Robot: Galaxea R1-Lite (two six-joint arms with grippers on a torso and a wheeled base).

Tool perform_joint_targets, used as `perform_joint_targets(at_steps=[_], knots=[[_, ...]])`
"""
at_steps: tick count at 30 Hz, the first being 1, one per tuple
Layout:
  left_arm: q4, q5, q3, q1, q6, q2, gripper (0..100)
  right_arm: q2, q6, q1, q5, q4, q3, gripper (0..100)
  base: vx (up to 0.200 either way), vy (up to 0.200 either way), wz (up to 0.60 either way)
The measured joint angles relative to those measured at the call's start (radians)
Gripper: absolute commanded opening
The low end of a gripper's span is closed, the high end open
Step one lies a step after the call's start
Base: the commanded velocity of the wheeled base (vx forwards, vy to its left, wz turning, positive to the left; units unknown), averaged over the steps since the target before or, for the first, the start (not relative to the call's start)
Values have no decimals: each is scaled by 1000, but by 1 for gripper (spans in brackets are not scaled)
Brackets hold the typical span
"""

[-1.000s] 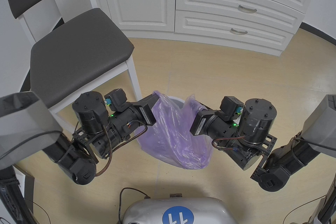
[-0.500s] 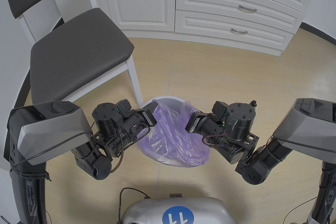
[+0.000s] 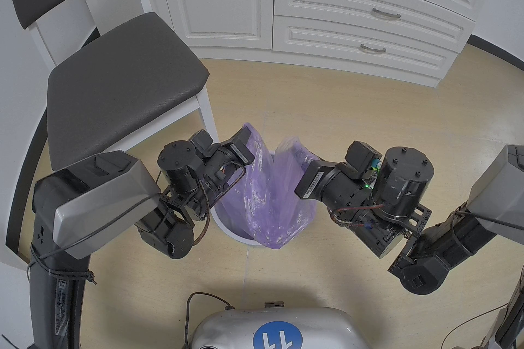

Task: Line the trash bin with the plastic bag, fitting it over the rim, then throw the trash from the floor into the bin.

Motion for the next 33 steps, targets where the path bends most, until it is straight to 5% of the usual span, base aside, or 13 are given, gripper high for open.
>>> perform_joint_targets(at_steps=[17, 33], knots=[[-1, 53, 31, -45, -10, 66, 0, 79, 1, 12, 12, -7, 5, 0, 0, 0, 0], [-4, 87, 74, -15, -51, 51, 0, 311, 150, -34, 15, -73, -161, 0, 0, 0, 0]])
